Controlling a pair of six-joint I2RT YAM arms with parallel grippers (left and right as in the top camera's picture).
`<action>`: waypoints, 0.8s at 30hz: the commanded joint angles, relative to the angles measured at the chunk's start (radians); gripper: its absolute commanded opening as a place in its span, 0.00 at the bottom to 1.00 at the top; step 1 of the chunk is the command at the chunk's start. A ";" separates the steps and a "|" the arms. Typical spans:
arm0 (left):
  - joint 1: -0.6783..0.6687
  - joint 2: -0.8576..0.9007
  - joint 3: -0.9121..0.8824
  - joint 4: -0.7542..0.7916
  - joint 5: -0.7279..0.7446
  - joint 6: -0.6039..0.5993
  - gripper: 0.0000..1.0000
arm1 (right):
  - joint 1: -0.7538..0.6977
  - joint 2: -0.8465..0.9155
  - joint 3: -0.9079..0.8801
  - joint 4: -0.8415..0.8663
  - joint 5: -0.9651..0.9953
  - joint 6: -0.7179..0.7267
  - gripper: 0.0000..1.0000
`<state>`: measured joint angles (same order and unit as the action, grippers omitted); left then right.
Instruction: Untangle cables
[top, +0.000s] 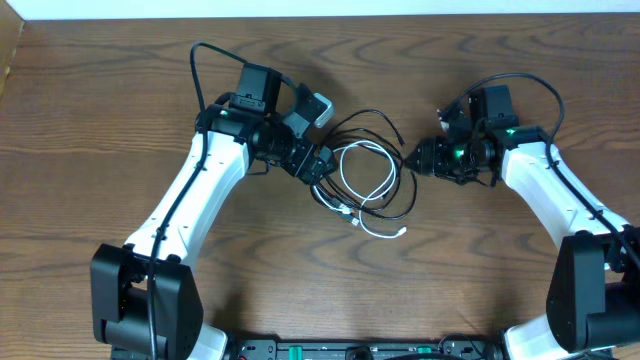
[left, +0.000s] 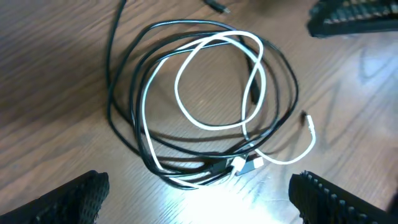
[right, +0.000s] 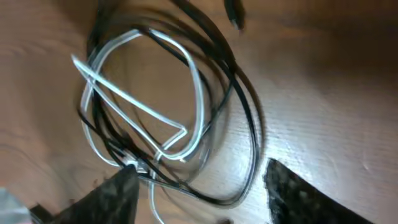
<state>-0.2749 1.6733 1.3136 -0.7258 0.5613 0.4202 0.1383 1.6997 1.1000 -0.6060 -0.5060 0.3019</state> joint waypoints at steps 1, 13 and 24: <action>0.006 -0.023 0.047 -0.003 0.053 0.009 0.99 | -0.008 0.000 0.012 0.018 -0.077 -0.035 0.64; -0.014 -0.022 0.073 0.050 0.082 -0.352 0.87 | 0.039 0.041 0.095 0.071 -0.069 -0.262 0.63; 0.179 -0.023 0.073 0.080 0.081 -0.594 0.82 | 0.182 0.288 0.095 0.230 -0.174 -0.320 0.04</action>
<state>-0.1059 1.6714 1.3678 -0.6460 0.6331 -0.1265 0.3046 1.9896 1.1843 -0.3897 -0.6415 0.0006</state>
